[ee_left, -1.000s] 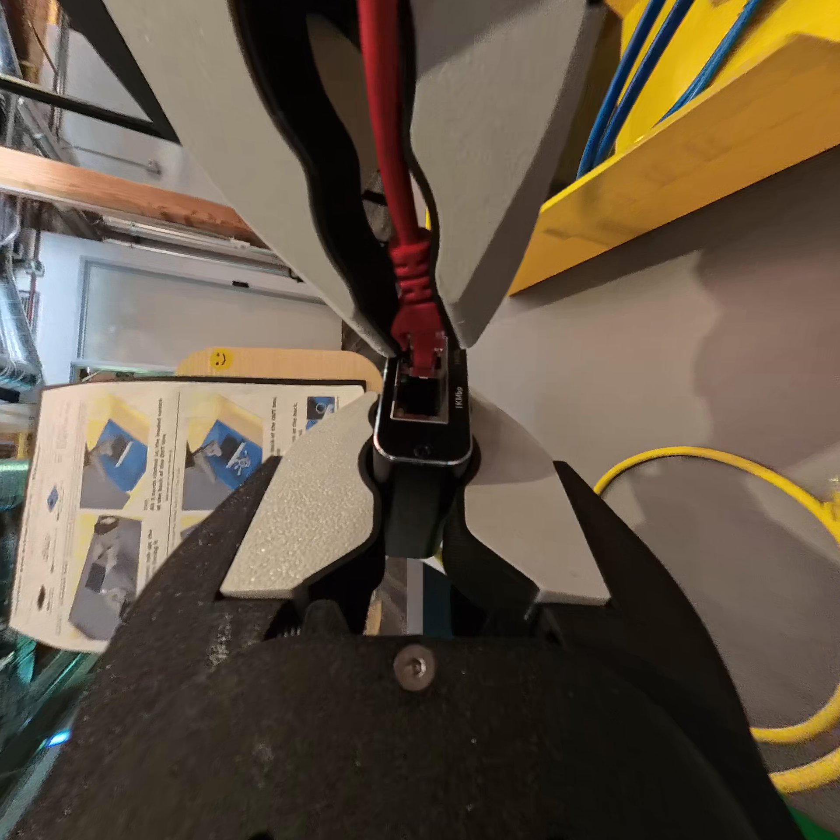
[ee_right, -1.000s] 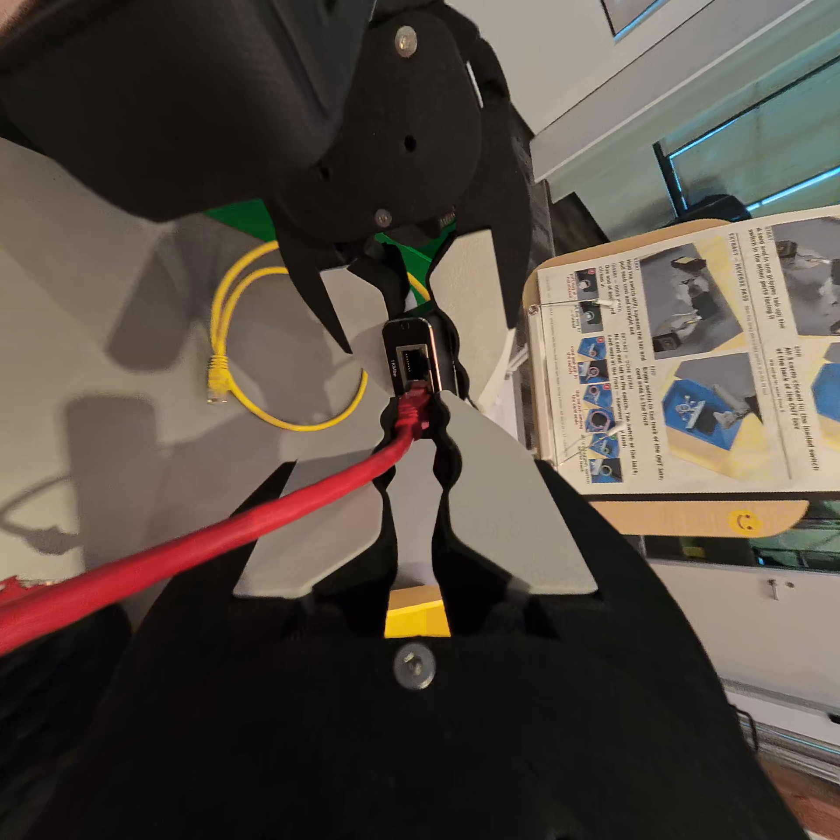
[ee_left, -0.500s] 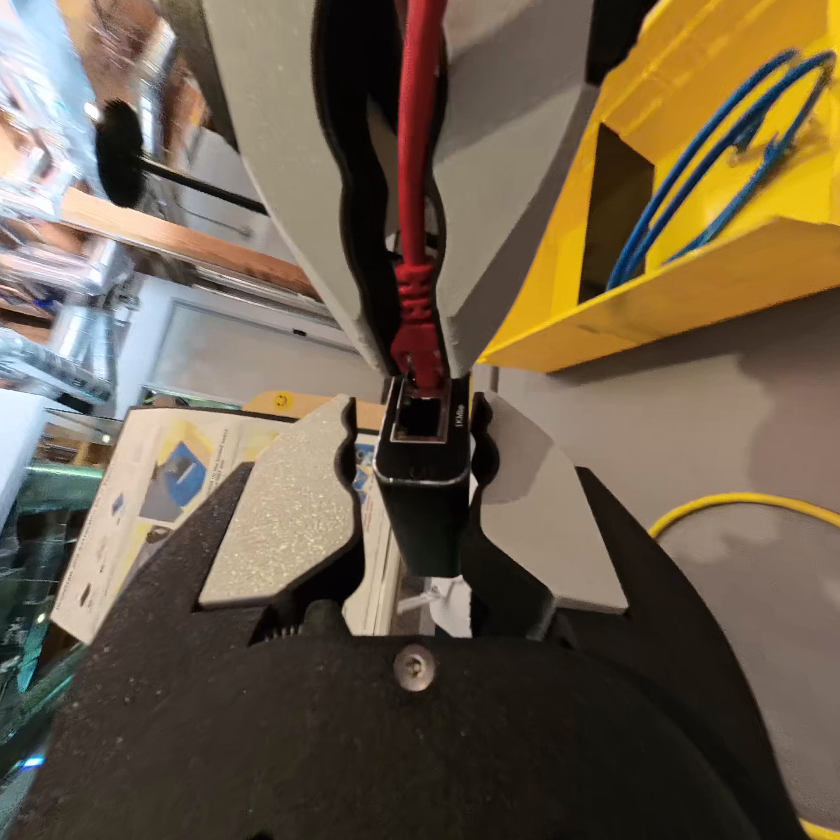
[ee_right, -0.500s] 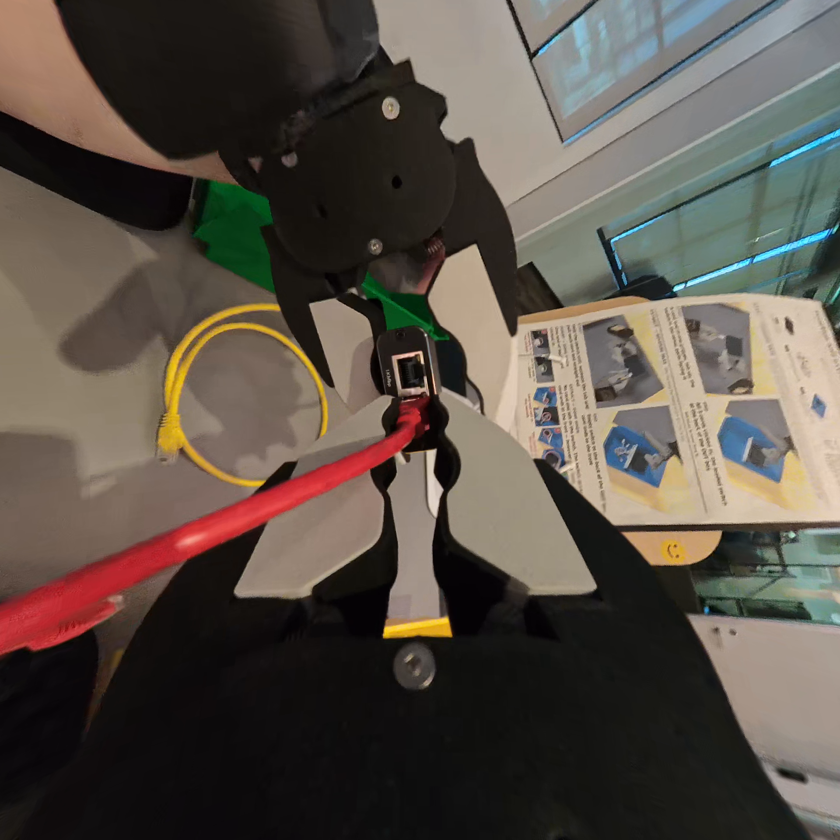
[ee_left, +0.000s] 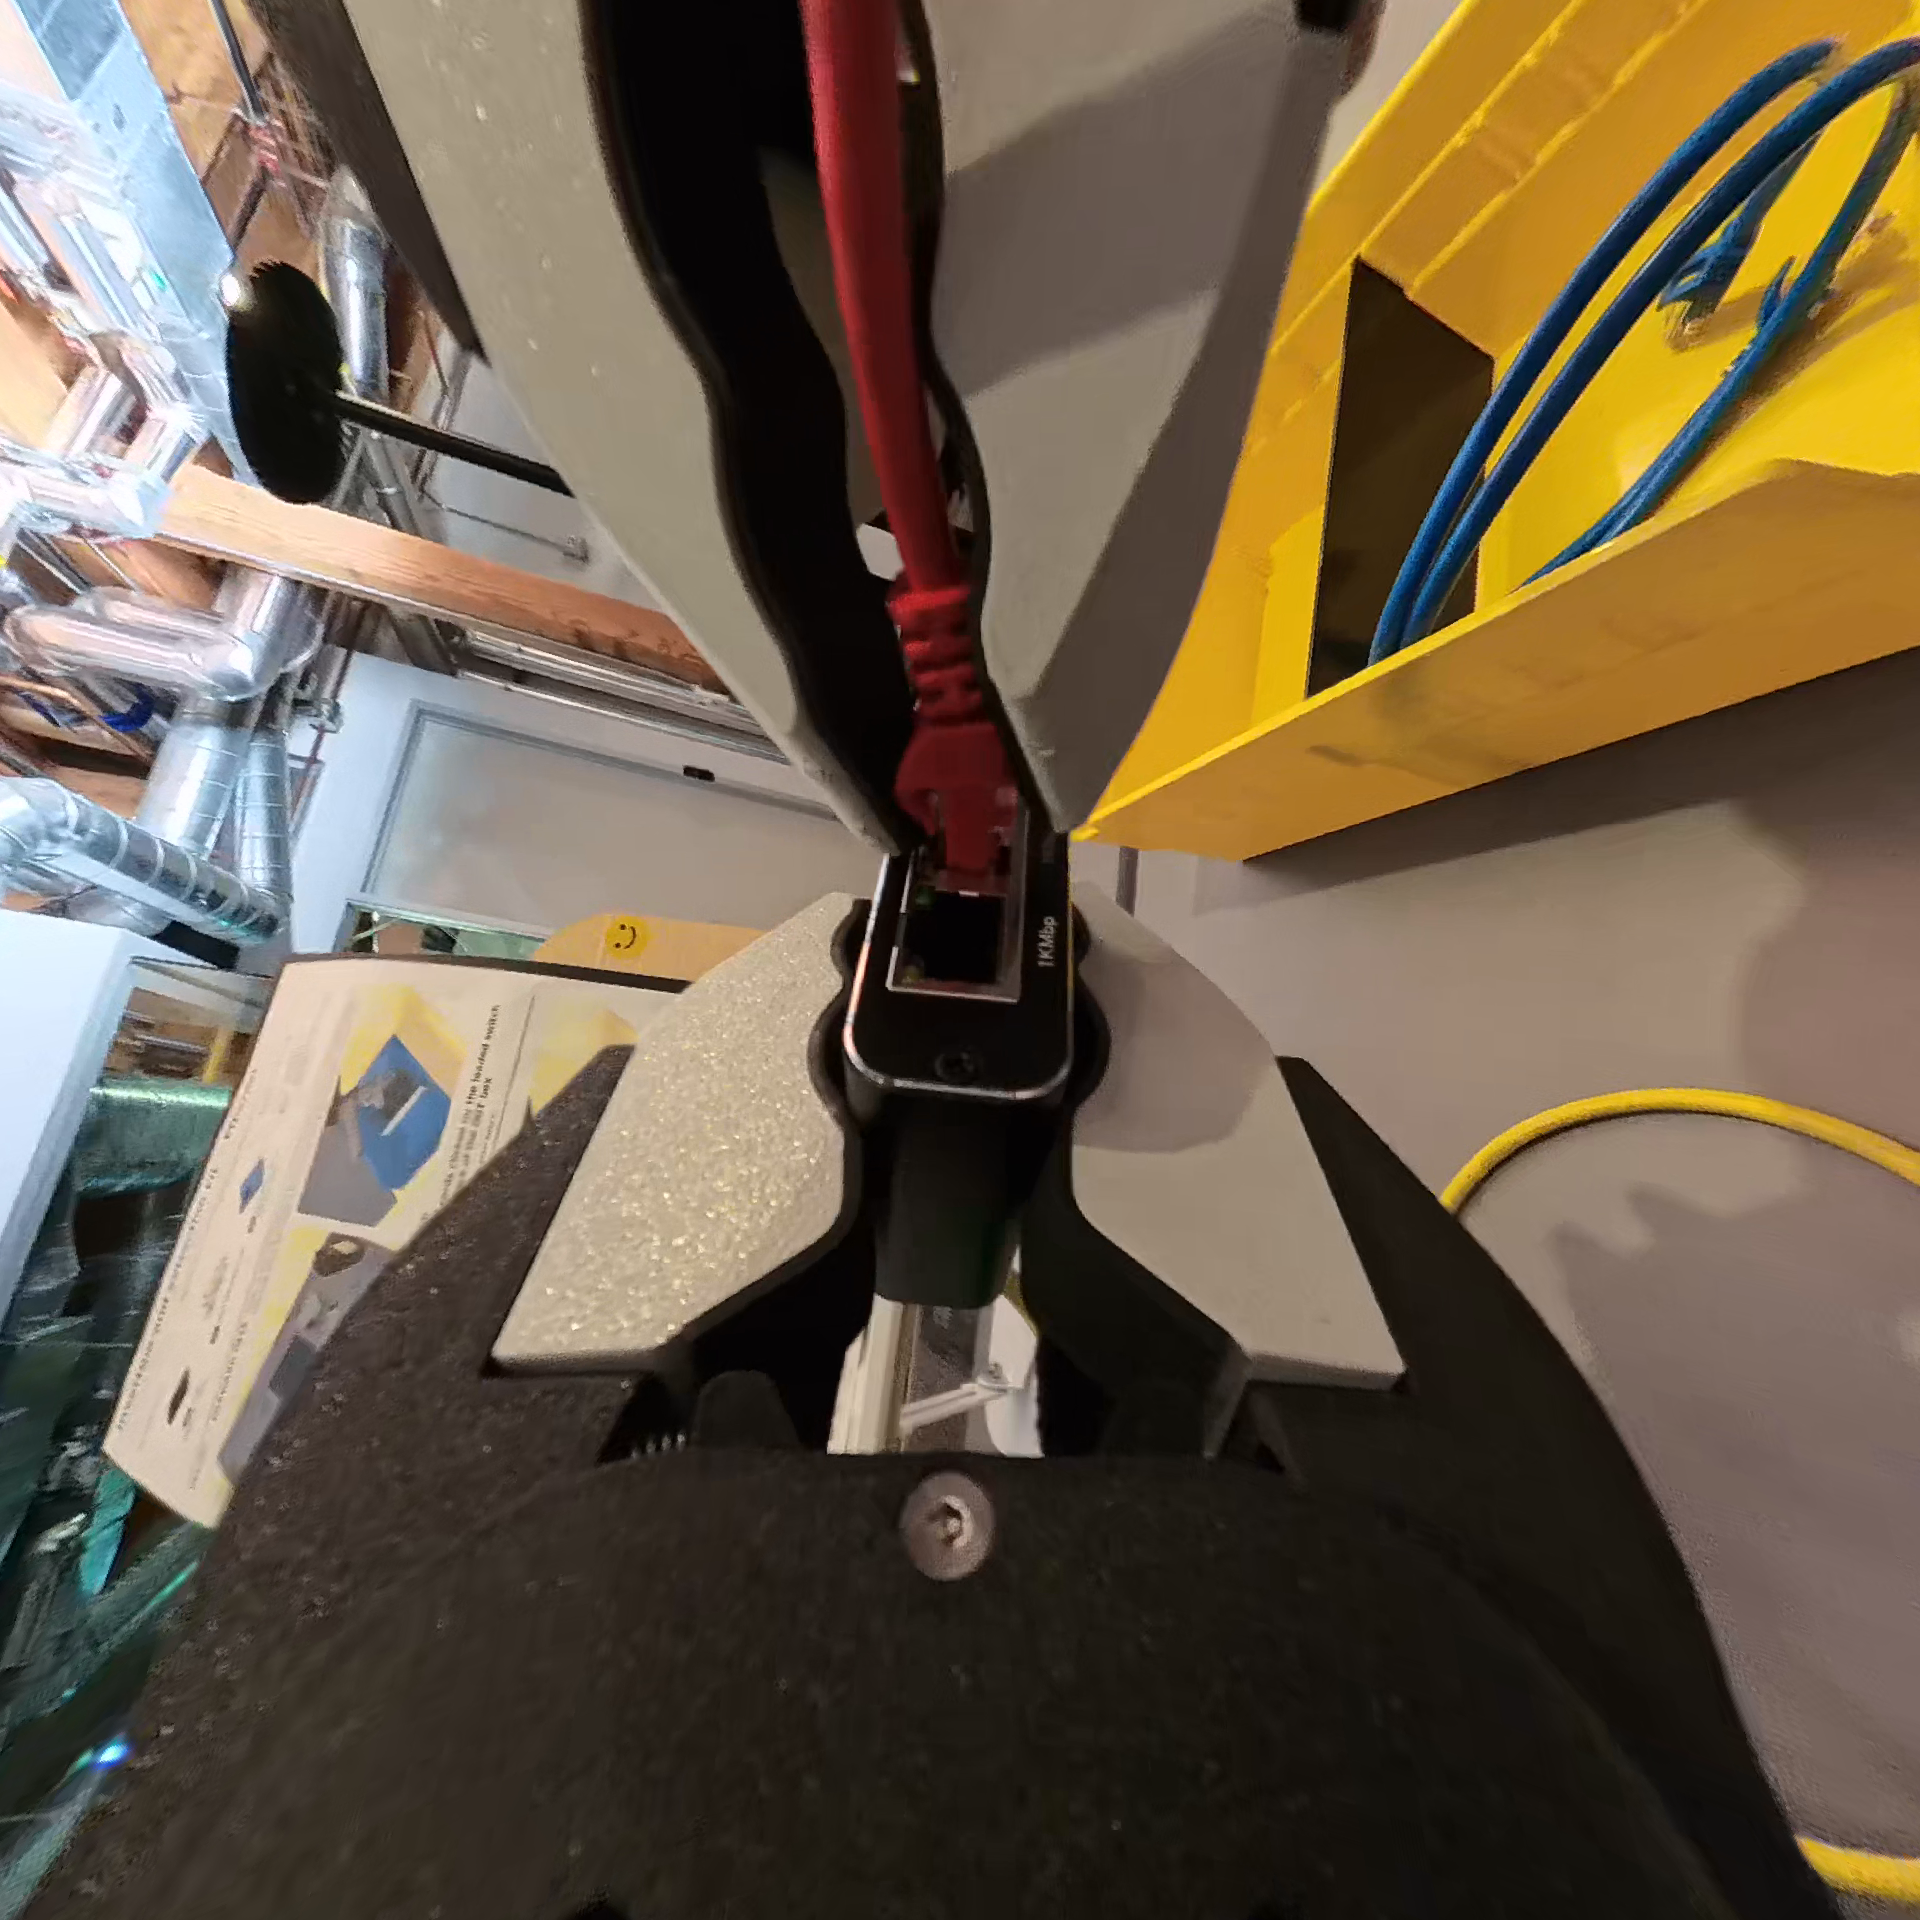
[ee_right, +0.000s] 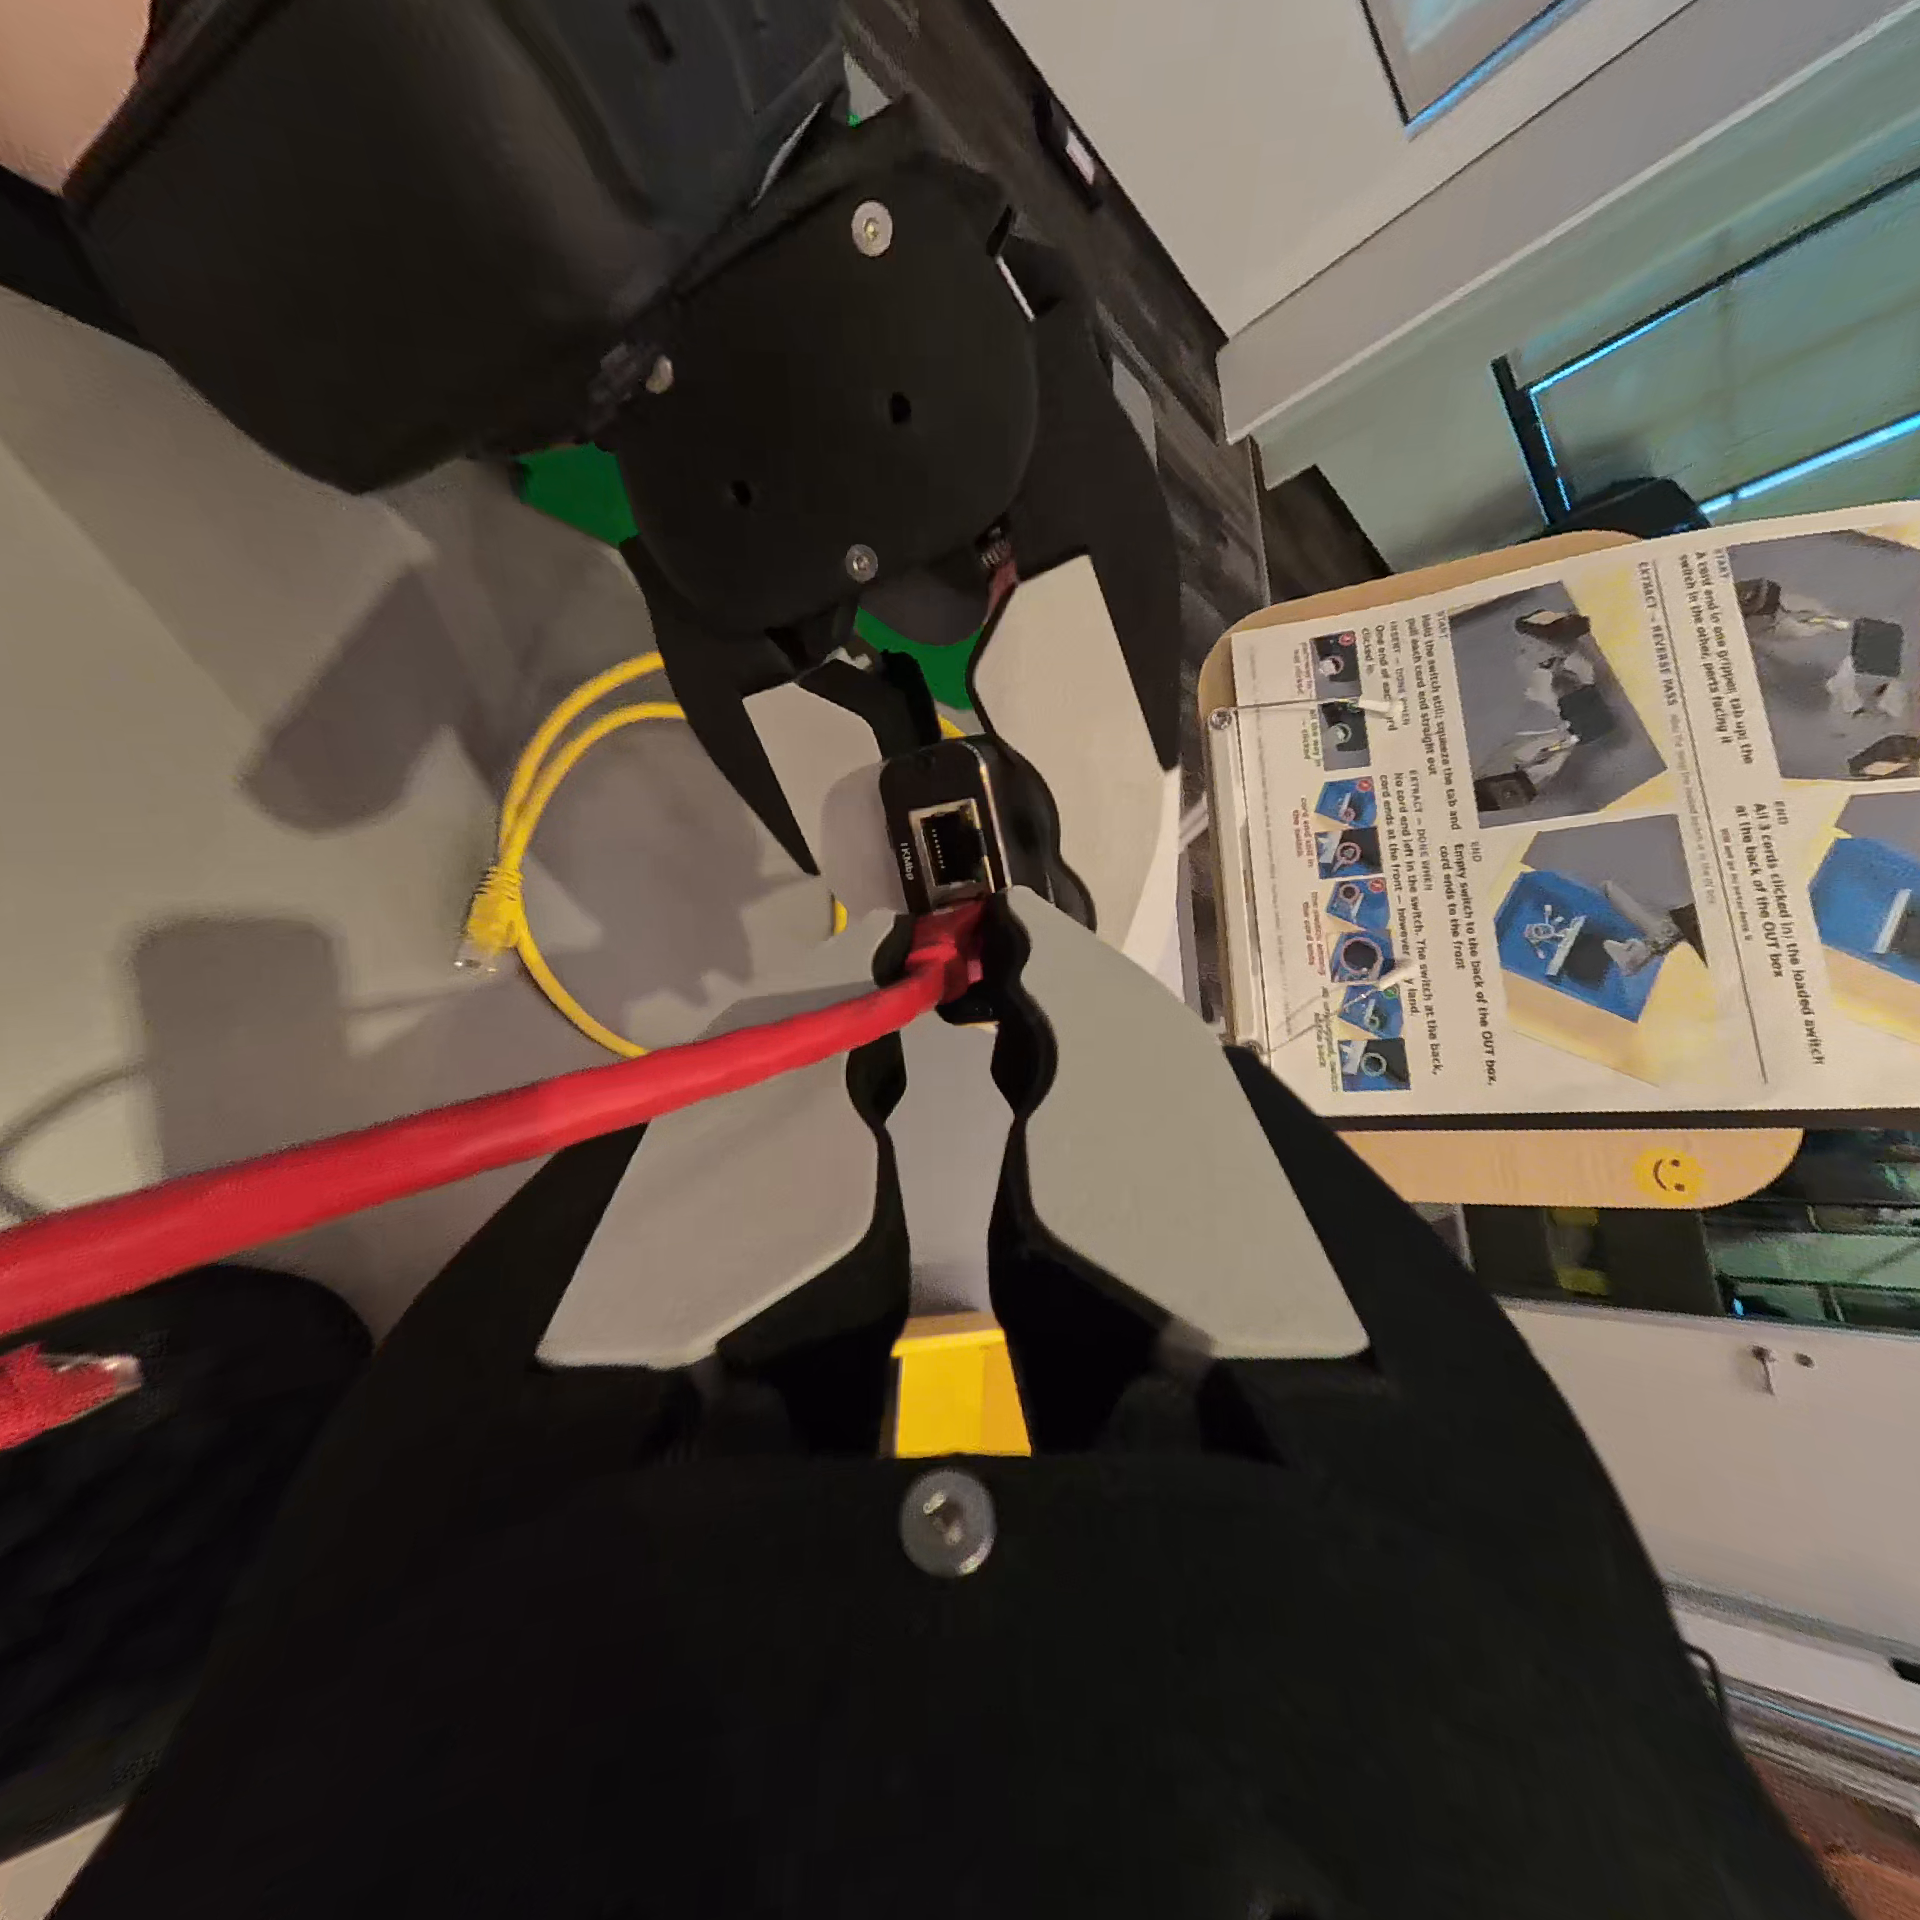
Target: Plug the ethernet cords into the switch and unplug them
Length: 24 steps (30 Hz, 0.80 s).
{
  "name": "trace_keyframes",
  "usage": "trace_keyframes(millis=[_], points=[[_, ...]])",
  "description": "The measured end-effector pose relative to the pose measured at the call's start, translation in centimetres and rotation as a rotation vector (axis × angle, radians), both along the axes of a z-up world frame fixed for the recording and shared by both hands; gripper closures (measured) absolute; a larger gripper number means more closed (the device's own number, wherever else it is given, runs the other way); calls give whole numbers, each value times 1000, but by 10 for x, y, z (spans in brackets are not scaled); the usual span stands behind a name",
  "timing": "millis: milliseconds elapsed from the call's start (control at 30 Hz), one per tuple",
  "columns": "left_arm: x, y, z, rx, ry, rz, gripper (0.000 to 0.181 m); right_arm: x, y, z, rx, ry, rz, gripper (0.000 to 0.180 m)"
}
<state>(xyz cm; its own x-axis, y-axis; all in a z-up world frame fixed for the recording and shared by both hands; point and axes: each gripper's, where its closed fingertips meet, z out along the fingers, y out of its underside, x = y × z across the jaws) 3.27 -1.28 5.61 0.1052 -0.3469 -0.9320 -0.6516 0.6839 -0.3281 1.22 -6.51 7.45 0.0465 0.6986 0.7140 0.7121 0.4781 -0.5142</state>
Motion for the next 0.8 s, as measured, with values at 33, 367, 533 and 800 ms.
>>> trace_keyframes(millis=[33,367,533,800], points=[[-1,0,1,1,4,3,146,0,-1,1,-1,0,-2,165],[-9,4,5,-140,-29,60,145,-1,15,16,140,52,-4,166],[-49,21,31,-347,-215,133,125,10,56,32,421,55,-160,166],[-69,17,80,-723,-647,-100,108,-22,62,51,744,93,-160,166]])
